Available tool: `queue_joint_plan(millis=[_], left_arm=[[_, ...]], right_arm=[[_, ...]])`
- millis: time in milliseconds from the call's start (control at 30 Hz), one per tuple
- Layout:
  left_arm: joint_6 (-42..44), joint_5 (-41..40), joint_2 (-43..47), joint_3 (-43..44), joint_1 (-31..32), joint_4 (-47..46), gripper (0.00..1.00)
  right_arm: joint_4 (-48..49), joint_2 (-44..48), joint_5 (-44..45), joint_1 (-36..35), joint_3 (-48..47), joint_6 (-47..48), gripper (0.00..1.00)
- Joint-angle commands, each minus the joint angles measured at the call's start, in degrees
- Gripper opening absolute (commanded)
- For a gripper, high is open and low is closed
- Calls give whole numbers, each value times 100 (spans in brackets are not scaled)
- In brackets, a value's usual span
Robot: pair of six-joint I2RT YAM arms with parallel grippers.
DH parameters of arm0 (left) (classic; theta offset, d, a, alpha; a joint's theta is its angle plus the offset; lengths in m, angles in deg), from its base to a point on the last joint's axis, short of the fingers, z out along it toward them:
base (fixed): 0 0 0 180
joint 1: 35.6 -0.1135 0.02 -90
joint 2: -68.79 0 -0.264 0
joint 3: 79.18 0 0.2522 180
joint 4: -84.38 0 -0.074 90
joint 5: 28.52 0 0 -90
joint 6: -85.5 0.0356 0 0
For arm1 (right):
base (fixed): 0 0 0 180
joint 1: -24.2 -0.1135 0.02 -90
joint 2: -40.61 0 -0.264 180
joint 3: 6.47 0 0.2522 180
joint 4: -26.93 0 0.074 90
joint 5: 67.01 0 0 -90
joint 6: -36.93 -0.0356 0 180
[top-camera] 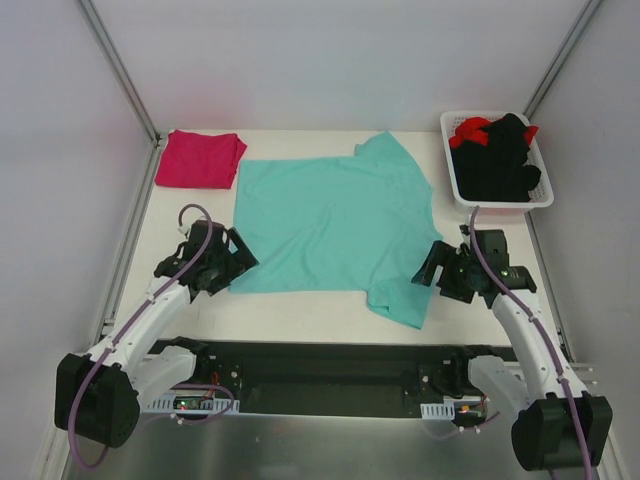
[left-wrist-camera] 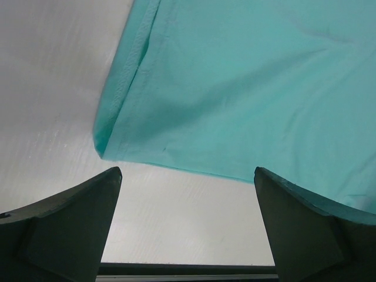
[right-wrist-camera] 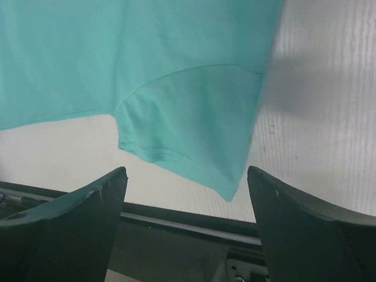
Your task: Fold and stack the t-shirts
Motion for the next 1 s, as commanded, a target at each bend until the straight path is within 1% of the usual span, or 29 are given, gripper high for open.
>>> queue_joint_plan(millis=[0,267,433,467,500,633,867,967], left_arm=[[-116,-280,99,-107,108,376,95],[-169,-833,-59,6,459,701,94],[-134,-1142,-235,270,618,1026,94],[-134,-1177,-252,288,653,1044,94],[-125,-1212,-279,305,670,1062,95],[-125,-1203,-393,411,679,1141,95],[-143,-1203,-419,499,706,1185,96],[-116,-1203,-472,578,723,1220,96]], right_arm=[[-449,368,403,10,305,-254,85],[-599,1149,500,9,692,-806,73],[-722,1730,588,1,912,-1343,72],[-783,1827,614,1,947,-1405,70],[-827,2028,640,9,973,-1579,69],[-1099,2319,597,1,1079,-1914,71],[-1644,2812,597,1,1158,-2178,70],[-1697,2944,396,1,1351,-2336,68]])
